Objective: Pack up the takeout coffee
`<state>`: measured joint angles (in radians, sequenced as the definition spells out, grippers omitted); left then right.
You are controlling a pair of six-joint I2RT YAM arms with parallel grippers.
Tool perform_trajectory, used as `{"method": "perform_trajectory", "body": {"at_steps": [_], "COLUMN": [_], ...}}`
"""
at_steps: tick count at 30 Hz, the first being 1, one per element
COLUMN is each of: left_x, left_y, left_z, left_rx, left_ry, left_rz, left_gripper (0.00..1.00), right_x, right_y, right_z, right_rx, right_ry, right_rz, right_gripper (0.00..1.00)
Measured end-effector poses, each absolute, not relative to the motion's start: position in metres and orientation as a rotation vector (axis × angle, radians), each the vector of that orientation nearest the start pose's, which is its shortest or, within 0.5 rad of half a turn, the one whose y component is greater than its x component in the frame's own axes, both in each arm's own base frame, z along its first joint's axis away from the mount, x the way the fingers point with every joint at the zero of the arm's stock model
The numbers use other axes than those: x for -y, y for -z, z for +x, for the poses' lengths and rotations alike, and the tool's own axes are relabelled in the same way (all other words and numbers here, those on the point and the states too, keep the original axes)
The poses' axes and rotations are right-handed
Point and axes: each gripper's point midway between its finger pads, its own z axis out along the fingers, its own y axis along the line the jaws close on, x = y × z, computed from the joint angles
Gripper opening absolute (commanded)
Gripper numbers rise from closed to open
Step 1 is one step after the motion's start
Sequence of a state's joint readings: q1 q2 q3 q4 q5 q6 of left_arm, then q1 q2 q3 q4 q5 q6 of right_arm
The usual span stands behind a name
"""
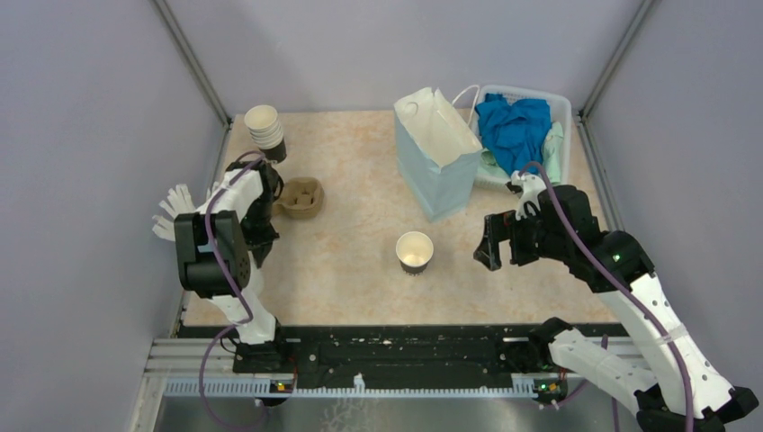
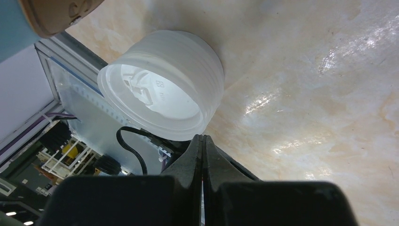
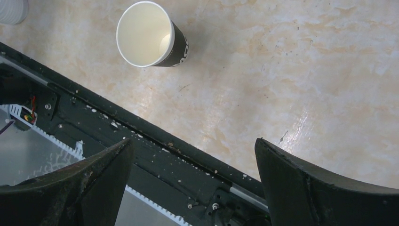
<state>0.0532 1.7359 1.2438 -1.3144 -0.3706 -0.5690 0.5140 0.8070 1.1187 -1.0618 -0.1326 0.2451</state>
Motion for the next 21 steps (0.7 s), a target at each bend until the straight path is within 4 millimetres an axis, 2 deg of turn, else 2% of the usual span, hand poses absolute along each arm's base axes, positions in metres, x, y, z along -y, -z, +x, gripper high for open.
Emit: {"method": "perform_trajectory", "body": {"at_steps": [5, 7, 11, 21], "left_x": [-0.054, -0.055, -0.058, -0.063], "left_y": [-0.084, -0.086, -0.088, -0.078], "left_z": [0.215, 0.22, 0.232, 0.233], "left_rx": [-3.063, -3.05, -3.025, -3.033], "left_ry": [-0.688, -0.692, -0.693, -0.73], "left_rz": [-0.906, -0.904, -0.9, -0.891], "left_gripper": [0.26, 0.3, 0.32, 0.33], "right_x": [-0.13, -0.13, -0.13, -0.131], "right_y": [-0.239, -0.239, -0.239, -0.239], "right_z": [0.162, 0.162, 0.162, 0.161], "right_rx": [-2.342, -2.343, -2.342, -2.339], "right_ry": [-0.529, -0.529, -0.531, -0.532], "right_rz": [-0.387, -0.387, -0.39, -0.394], "right_gripper": [0.99, 0.99, 0.99, 0.99]}}
